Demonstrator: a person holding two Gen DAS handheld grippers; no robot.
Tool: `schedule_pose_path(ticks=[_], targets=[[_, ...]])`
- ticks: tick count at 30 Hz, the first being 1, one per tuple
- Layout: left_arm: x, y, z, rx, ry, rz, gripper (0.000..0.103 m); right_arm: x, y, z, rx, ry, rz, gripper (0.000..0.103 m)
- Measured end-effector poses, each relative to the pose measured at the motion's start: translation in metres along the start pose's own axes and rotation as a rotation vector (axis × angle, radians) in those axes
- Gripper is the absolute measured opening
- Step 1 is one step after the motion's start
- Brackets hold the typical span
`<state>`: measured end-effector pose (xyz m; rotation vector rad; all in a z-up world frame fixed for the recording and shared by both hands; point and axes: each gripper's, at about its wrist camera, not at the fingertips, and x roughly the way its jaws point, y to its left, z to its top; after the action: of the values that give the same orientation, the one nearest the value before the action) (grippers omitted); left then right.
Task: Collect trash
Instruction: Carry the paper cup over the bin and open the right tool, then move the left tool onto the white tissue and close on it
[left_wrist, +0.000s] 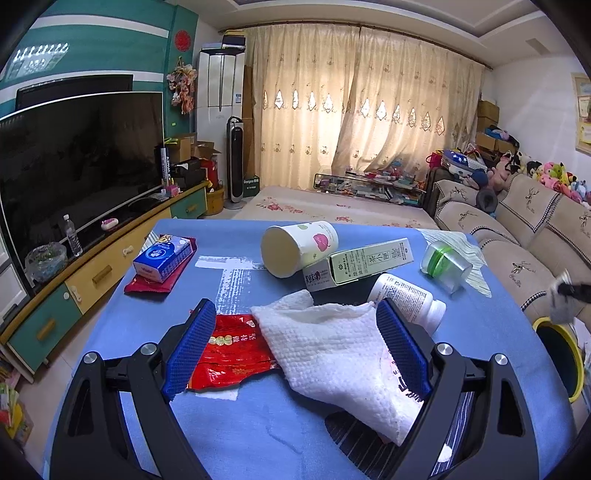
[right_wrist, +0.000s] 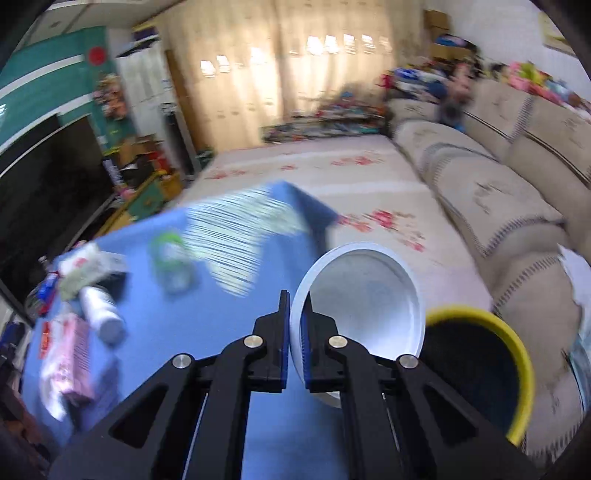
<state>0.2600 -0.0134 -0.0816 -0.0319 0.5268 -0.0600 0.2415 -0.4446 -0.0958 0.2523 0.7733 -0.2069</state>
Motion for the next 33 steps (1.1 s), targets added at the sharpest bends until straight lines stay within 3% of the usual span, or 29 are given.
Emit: schedule_pose_path(ticks=[4,10,14,16,33], targets=[[-0.001,-0.002,0.0,0.006,-0.002,-0.002,0.087,0.008,-0.052,-0.023,0.067,0.053,-0.109,0.006],[-0.004,-0.004,0.0,0.01,-0.009,-0.017,0.089,0.037,-0.098,-0.048,0.133,0.146,-0.179,0.006],[-0.005,-0.006,0.0,0.015,-0.009,-0.034,0.091,0.05,-0.115,-0.06,0.17,0.183,-0.211,0.015],[-0.005,-0.007,0.0,0.013,-0.007,-0.043,0.091,0.05,-0.117,-0.064,0.184,0.184,-0.219,0.022],[0.018,-0.025,-0.01,0.082,0.094,-0.081,0.091,0.044,-0.108,-0.081,0.161,0.163,-0.219,0.03]])
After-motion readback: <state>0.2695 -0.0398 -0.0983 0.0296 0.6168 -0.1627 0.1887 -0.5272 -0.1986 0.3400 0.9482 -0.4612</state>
